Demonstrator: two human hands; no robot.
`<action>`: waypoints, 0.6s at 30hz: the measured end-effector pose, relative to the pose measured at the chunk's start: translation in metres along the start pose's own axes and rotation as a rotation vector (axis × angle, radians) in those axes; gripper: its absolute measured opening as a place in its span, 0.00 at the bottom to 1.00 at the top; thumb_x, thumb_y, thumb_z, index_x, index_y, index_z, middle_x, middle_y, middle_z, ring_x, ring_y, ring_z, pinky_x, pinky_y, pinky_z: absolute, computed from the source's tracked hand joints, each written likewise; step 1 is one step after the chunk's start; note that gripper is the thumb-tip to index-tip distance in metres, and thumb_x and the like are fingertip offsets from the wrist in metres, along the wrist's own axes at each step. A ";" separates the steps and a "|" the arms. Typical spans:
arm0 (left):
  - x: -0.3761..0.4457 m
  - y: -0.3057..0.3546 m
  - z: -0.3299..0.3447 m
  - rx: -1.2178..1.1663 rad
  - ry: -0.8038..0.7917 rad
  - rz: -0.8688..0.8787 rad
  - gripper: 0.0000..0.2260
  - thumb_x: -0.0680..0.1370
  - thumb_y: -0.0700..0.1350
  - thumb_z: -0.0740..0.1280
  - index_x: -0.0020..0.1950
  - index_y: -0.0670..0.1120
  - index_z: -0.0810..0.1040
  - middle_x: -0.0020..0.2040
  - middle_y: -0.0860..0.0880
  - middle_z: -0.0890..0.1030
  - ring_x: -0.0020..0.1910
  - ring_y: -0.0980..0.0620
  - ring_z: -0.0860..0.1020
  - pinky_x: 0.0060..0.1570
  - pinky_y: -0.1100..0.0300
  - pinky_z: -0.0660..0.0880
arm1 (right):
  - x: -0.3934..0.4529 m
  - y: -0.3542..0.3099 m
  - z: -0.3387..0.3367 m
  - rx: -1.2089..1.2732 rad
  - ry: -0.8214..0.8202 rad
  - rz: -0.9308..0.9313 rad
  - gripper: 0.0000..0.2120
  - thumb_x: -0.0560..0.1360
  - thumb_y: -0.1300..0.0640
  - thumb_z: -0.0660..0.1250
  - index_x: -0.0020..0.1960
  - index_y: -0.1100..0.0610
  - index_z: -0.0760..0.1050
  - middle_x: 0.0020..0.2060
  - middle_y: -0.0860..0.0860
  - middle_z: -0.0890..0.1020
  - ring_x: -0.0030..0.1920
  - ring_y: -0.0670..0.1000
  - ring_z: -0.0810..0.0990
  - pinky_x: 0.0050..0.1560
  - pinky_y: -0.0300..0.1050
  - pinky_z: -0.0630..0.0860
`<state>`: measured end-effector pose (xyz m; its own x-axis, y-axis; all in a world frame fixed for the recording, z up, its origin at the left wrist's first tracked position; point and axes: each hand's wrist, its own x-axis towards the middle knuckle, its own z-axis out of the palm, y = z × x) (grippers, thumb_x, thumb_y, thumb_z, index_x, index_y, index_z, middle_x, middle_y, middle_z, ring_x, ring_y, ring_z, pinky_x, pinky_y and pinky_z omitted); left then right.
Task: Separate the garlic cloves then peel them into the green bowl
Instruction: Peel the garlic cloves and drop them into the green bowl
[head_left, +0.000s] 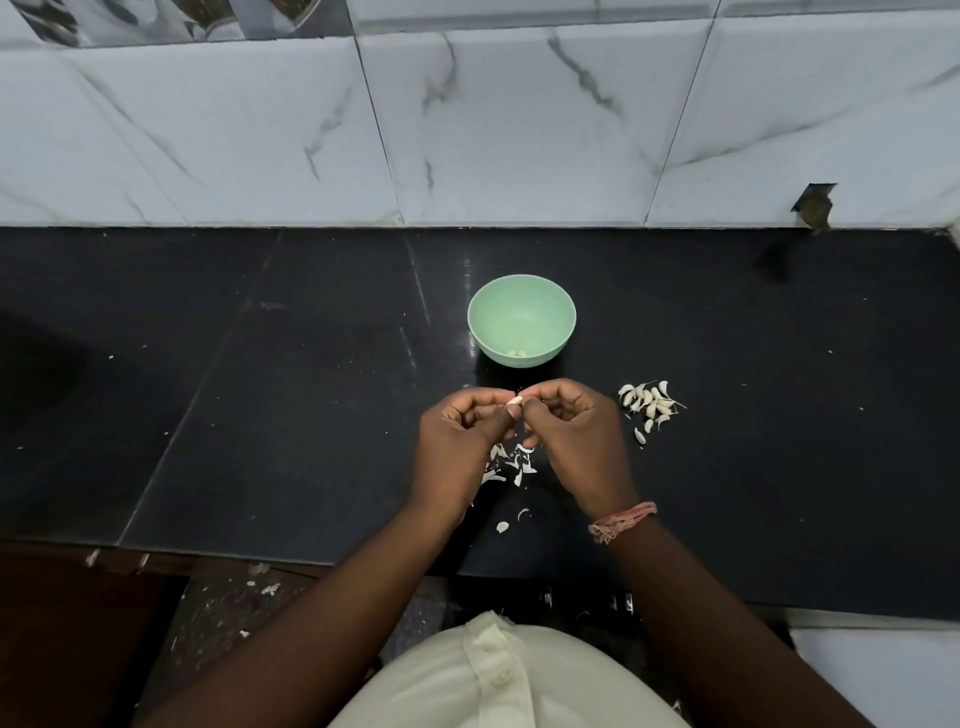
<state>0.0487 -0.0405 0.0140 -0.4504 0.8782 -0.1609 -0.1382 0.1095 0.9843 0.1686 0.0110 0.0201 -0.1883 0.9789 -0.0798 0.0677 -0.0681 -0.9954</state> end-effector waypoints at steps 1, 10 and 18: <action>-0.001 0.002 0.000 0.016 -0.003 0.008 0.05 0.75 0.38 0.75 0.51 0.42 0.86 0.44 0.42 0.86 0.47 0.38 0.85 0.54 0.40 0.81 | 0.000 0.000 0.000 0.004 -0.003 0.004 0.05 0.76 0.69 0.69 0.44 0.64 0.83 0.32 0.53 0.84 0.30 0.48 0.83 0.32 0.38 0.79; -0.005 0.006 -0.006 0.109 0.017 0.102 0.05 0.75 0.37 0.75 0.50 0.43 0.88 0.41 0.47 0.87 0.42 0.49 0.86 0.42 0.58 0.81 | -0.002 0.000 0.004 -0.014 -0.042 -0.013 0.05 0.76 0.67 0.71 0.42 0.64 0.83 0.35 0.62 0.84 0.36 0.63 0.86 0.34 0.42 0.81; -0.006 0.002 -0.015 0.110 0.001 0.133 0.06 0.75 0.37 0.75 0.51 0.43 0.88 0.43 0.48 0.88 0.44 0.51 0.86 0.44 0.61 0.79 | -0.005 0.000 0.009 -0.024 -0.098 -0.012 0.06 0.75 0.69 0.70 0.40 0.66 0.83 0.37 0.66 0.83 0.38 0.57 0.87 0.46 0.65 0.84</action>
<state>0.0377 -0.0525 0.0155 -0.4590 0.8880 -0.0285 0.0205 0.0426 0.9989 0.1607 0.0043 0.0202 -0.2840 0.9560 -0.0740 0.0885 -0.0508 -0.9948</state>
